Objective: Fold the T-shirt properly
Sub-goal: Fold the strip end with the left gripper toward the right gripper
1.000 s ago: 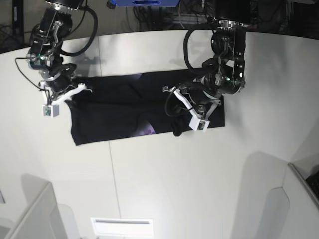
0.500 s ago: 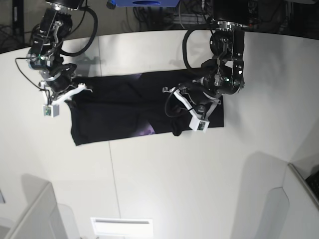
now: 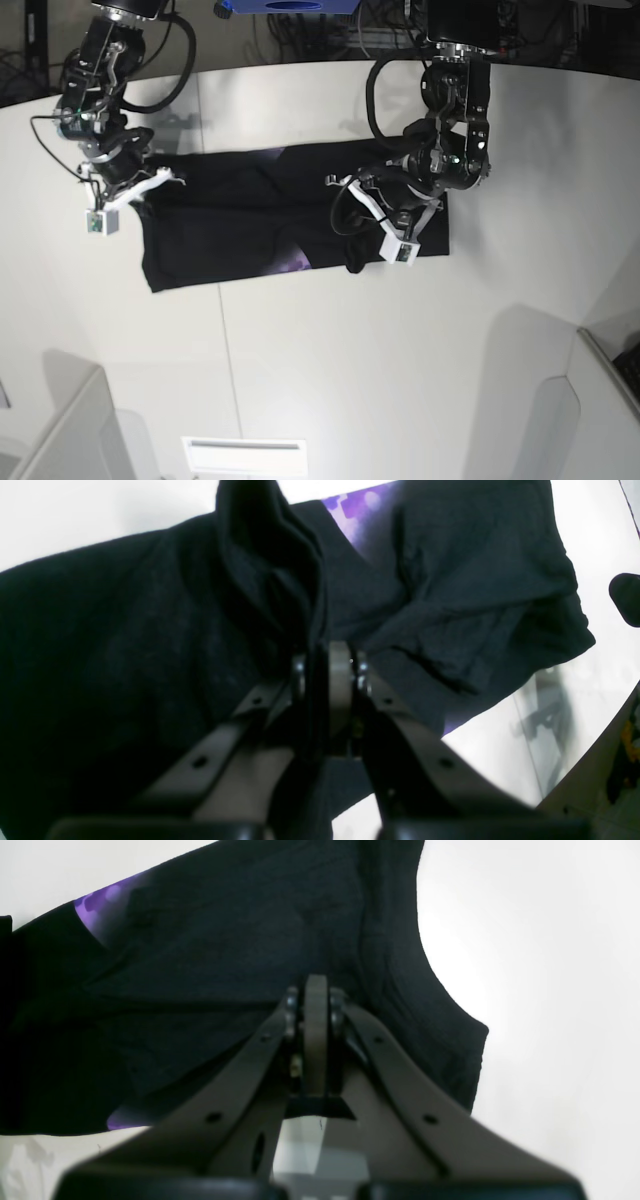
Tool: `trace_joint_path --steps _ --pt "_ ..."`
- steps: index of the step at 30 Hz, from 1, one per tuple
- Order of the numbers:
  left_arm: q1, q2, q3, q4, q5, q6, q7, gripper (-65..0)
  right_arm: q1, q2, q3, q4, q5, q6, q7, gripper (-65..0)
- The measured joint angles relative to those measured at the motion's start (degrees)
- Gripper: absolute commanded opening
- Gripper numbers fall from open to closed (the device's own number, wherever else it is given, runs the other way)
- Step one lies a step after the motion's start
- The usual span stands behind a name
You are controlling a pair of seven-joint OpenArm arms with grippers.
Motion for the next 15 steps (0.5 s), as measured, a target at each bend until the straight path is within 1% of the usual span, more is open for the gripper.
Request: trace_joint_path --steps 2,5,7,9,10,13,15 --pt "0.00 -0.02 0.00 0.00 -0.02 0.00 -0.02 -46.7 0.00 0.00 0.00 0.00 0.00 0.02 0.00 -65.0" --pt "0.00 0.00 0.00 0.00 -0.15 0.00 -0.02 -31.8 0.00 0.00 0.00 0.00 0.00 0.02 0.00 -65.0" --pt "-0.35 -0.02 0.00 -0.02 -0.46 0.00 0.00 -24.8 0.00 0.00 0.00 0.00 0.00 0.02 0.00 -65.0" --pt "-0.87 0.02 0.00 -0.61 -0.74 -0.04 -0.20 -21.1 -0.02 0.00 0.00 0.00 0.00 0.02 0.00 -65.0" --pt "-1.16 0.31 0.00 -1.20 -0.66 -0.02 -0.24 -20.4 0.00 0.00 0.00 0.00 0.00 0.02 0.00 -65.0" --pt "-1.77 1.44 0.00 -2.54 -0.63 -0.17 -0.20 -20.1 0.00 0.00 0.00 0.00 0.00 0.02 0.00 -65.0" --pt "-1.68 1.57 0.20 -2.51 -0.81 -0.24 -0.20 -20.2 0.00 0.00 0.00 0.00 -0.02 0.00 0.00 -65.0"
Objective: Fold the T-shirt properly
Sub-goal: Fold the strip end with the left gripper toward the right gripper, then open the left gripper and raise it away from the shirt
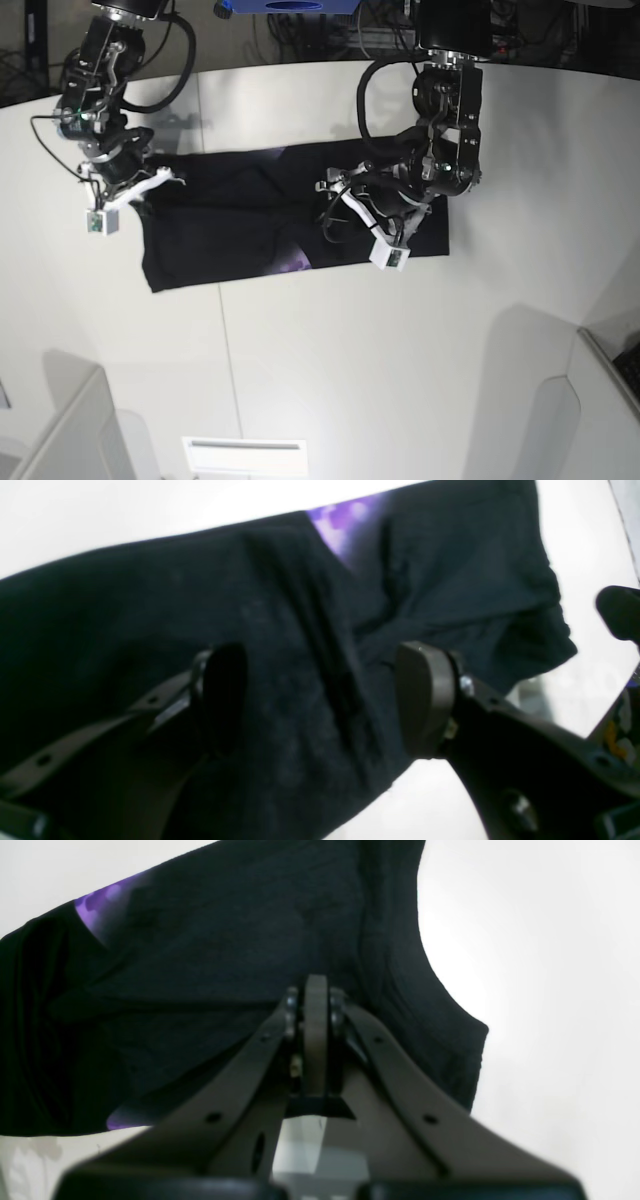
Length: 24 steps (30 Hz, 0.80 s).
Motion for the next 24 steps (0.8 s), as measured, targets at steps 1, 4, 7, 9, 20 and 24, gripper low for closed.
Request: trace_joint_path --steps 1,4,7,9,20,24 --pt "0.15 0.00 -0.04 0.24 0.04 0.02 0.00 -20.4 0.00 0.00 0.00 0.00 0.02 0.00 0.00 -65.0" --pt "1.18 -0.35 -0.63 2.99 0.20 0.02 0.17 -26.3 0.02 0.00 0.00 0.00 0.04 0.00 0.00 -65.0" --pt "2.97 -2.05 -1.40 7.32 -0.33 -0.04 0.15 -47.6 0.57 0.13 0.00 0.00 0.07 0.00 -0.04 -65.0" --pt "4.46 -2.78 -3.63 9.33 -0.35 -0.70 -0.04 -65.0 0.92 0.31 0.00 0.00 0.00 -0.04 0.04 -65.0" --pt "10.60 -8.33 -16.44 10.38 0.20 -0.63 -0.04 -65.0 1.90 0.13 0.00 0.00 0.09 -0.04 0.00 -65.0" --pt "12.44 -10.05 -20.26 10.54 0.02 -3.56 -0.37 -65.0 3.54 0.28 0.00 -0.09 -0.20 -0.11 -1.95 -65.0"
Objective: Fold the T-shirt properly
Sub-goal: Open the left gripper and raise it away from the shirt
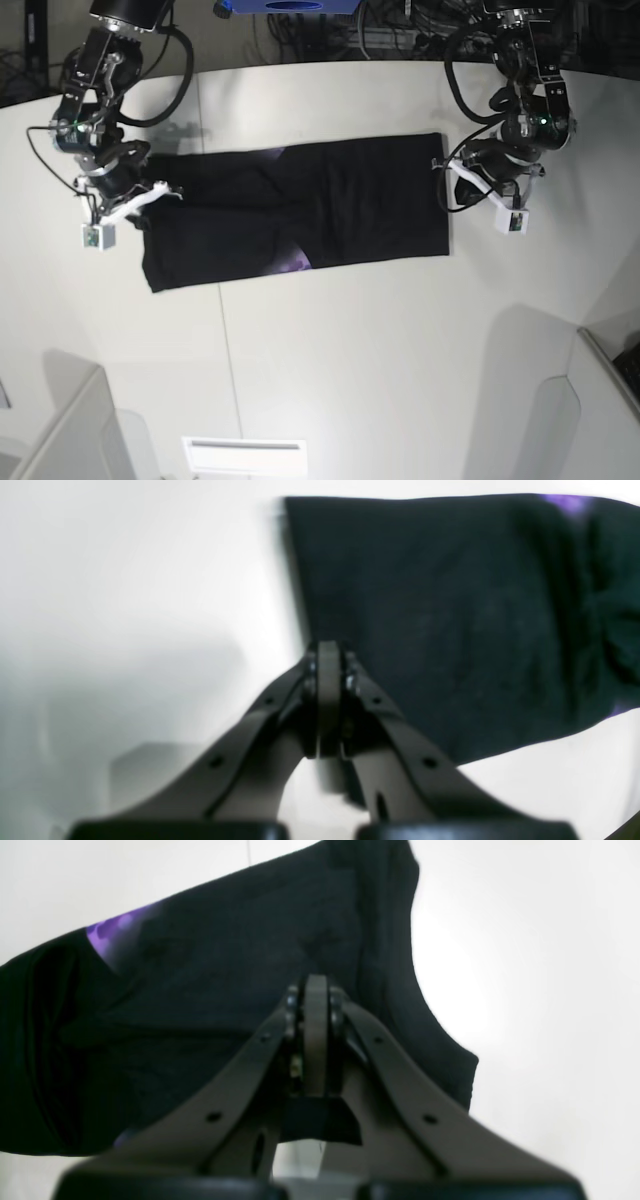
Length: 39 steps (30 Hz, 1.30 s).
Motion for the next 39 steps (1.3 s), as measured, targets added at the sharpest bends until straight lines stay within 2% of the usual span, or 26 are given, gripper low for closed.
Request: trace_joint_path --steps 3,7,10,16,18,20,22,24,27,30,33,36,39 --pt "1.62 0.07 -7.13 0.04 -0.11 -7.48 0.09 -65.0 2.12 0.02 0.00 -0.22 0.20 0.02 -3.32 -65.0" --pt "2.60 0.00 -15.10 0.09 0.31 -14.99 -0.31 -65.0 4.22 0.02 0.00 -0.22 0.17 0.02 -6.40 -65.0" --pt "3.61 0.02 -18.60 0.09 0.39 -16.85 0.24 -65.0 6.19 0.02 0.04 -0.22 0.15 0.02 -8.81 -65.0" --pt "4.79 -0.02 -21.14 -0.02 0.81 -16.87 0.15 -65.0 9.86 0.02 0.07 -1.42 0.24 0.02 -12.79 -65.0" --pt "5.57 -0.04 -20.92 -0.02 0.37 -16.90 -1.60 -65.0 11.15 -0.13 0.76 -3.69 0.52 0.09 -13.90 -65.0" --pt "7.15 -0.04 -20.68 -0.04 0.57 -16.87 -6.05 -65.0 12.76 -0.63 4.63 -6.51 1.86 0.26 -16.57 -59.1" --pt "8.37 -0.11 -20.65 -0.15 0.59 -17.03 -9.46 -65.0 14.21 -0.15 9.14 -10.05 6.32 0.26 -17.97 -53.1" --pt "9.18 -0.11 -20.70 -0.24 0.79 -17.05 -10.64 -65.0 14.67 1.88 12.33 -13.46 12.09 0.31 -19.78 -48.8" --pt "9.11 -0.07 -20.70 -0.28 0.81 -17.05 -10.67 -65.0 14.64 6.75 13.25 -19.28 19.85 -0.09 -20.00 -42.9" --pt "9.07 -0.02 -20.68 -0.28 0.83 -17.05 -10.78 -65.0 15.34 10.16 13.03 -26.60 27.98 0.24 -20.17 -32.1" --pt "9.11 -0.15 -20.65 -0.28 0.87 -17.03 -10.78 -65.0 16.00 12.44 12.74 -32.94 31.34 0.17 -20.44 -22.2" --pt "9.07 -0.13 -20.50 -0.28 0.79 -17.07 -10.82 -65.0 16.65 15.34 9.03 -36.02 31.36 0.00 -19.93 -21.6" --pt "9.09 -0.13 -20.37 -0.28 2.40 -17.05 -10.80 -65.0 18.62 16.41 4.96 -37.88 31.67 -0.02 -19.12 -21.6"
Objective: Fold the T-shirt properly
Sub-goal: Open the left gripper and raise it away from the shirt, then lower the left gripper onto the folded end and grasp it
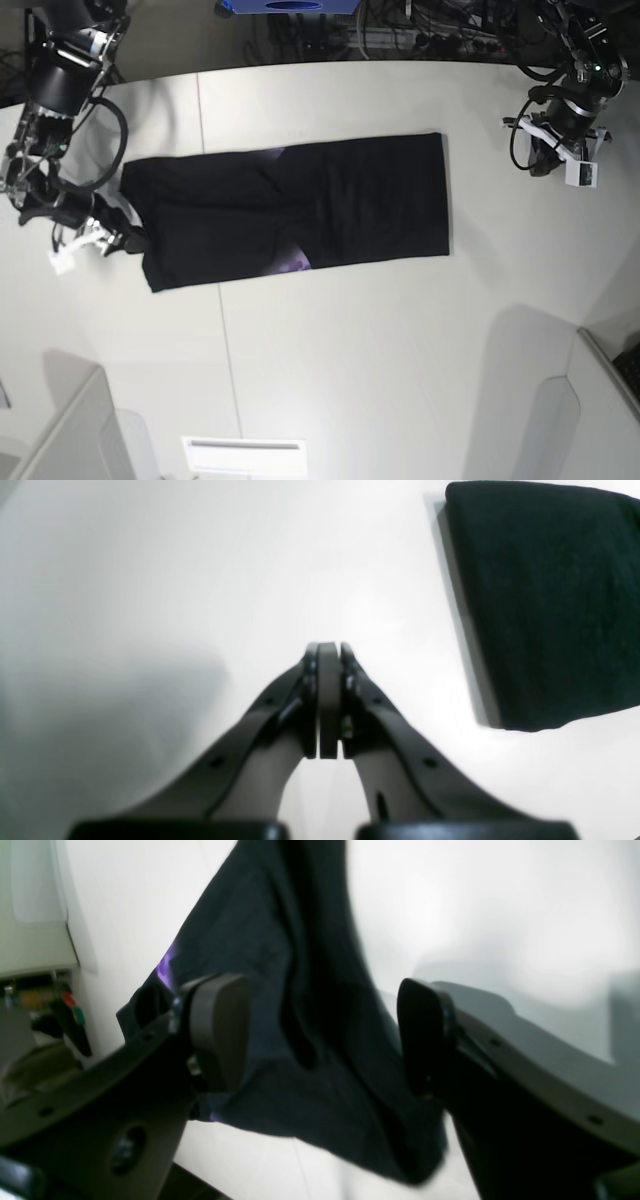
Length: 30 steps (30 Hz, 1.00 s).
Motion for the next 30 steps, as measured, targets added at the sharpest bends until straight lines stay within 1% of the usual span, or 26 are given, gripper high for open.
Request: trace_joint_path --steps 3,5,6,9,13,17,24,28,30 --pt "-0.02 -0.15 3.80 0.00 6.43 0.20 -0.17 -65.0 0.79 -0.26 -1.88 -1.77 1.03 0.04 1.40 -21.6" --pt "-0.09 0.37 5.81 -0.02 8.00 -0.02 -0.26 -65.0 0.46 0.87 -3.98 -3.21 0.46 0.07 1.51 -21.8" --pt "-0.15 0.57 6.19 -0.02 8.26 -0.63 -0.31 -65.0 0.24 1.60 -5.25 -3.48 0.09 0.00 2.19 -21.8" --pt "-0.17 0.59 6.29 -0.02 8.37 -0.22 -0.26 -65.0 0.00 3.56 -8.92 -3.48 -0.09 -0.09 5.53 -21.8" --pt "-0.83 0.50 6.27 -0.02 9.07 -0.02 -0.24 -65.0 -0.11 3.96 -11.89 -4.52 1.97 0.13 7.78 -21.8" --pt "-2.05 0.44 6.32 -0.50 8.85 -0.02 -0.33 -65.0 -0.15 4.94 -13.22 -5.11 2.47 0.33 7.87 -21.8" --pt "-3.96 0.44 6.32 -4.55 9.09 -0.02 -0.24 -65.0 -0.59 4.98 -18.95 -4.42 3.82 0.90 9.84 -21.8" --pt "-4.92 0.48 6.32 -5.60 9.07 -0.02 -0.26 -65.0 -0.57 4.24 -19.12 -4.42 3.98 0.92 10.19 -21.8" --pt "-4.94 0.37 7.58 -5.64 9.16 0.04 -0.22 -65.0 -0.57 4.15 -19.12 -4.42 4.02 0.92 10.19 -21.9"
